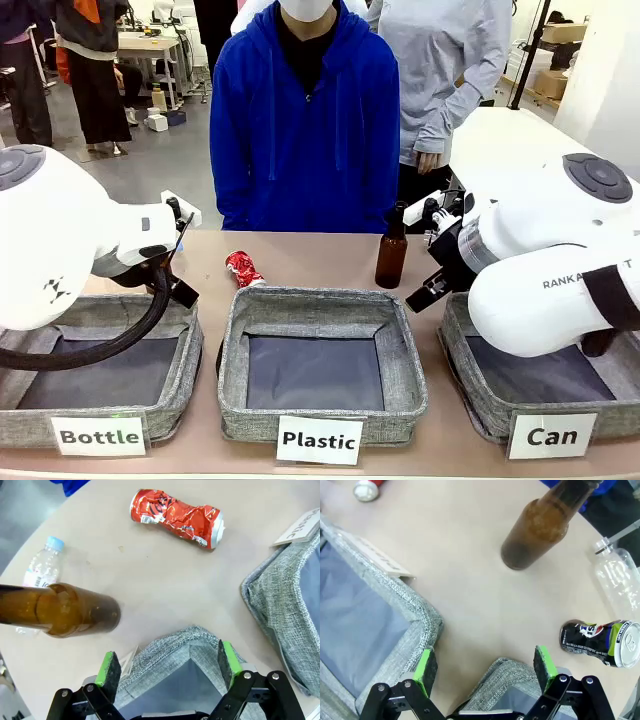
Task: Sort the can waste into the basket.
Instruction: Pick up the can waste from the table and place it in the right Fabric basket.
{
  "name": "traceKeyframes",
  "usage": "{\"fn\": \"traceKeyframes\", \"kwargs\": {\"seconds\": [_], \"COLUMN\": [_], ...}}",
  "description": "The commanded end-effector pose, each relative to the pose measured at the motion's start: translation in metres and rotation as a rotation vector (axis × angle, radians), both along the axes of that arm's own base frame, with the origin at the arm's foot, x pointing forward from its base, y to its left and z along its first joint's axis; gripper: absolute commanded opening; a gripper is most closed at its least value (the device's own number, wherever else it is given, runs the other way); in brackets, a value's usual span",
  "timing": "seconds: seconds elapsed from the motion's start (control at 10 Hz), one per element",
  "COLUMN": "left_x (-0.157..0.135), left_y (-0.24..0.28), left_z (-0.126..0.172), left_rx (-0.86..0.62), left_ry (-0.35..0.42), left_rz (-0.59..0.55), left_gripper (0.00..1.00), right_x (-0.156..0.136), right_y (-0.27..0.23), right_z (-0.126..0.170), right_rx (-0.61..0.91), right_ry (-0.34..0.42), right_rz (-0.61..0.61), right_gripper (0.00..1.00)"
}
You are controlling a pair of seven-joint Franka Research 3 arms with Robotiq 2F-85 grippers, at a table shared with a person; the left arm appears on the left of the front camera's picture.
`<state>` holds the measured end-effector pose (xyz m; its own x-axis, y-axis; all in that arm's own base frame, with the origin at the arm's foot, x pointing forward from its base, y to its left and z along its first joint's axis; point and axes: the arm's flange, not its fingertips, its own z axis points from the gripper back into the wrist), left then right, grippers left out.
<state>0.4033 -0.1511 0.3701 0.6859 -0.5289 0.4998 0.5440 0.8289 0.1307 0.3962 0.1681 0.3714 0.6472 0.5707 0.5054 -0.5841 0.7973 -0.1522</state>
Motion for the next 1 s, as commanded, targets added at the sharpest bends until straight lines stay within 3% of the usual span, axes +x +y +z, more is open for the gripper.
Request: {"fn": "traceKeyframes", "kwargs": {"seconds": [0.0, 0.9], "left_x": [0.0, 0.0], "left_y": [0.0, 0.0], "left_z": [0.0001, 0.0001], "left_rx": [0.0, 0.0], "left_ry": [0.0, 0.0], "left_rz": [0.0, 0.0], "left_gripper": [1.0, 1.0], "right_x": [0.0, 0.0], "right_y": [0.0, 0.0], "right_z": [0.0, 0.0], "right_rx": [0.0, 0.0], "right_ry": [0.0, 0.0], "right_rz": [0.0, 0.0], "right_gripper": [1.0, 1.0]}}
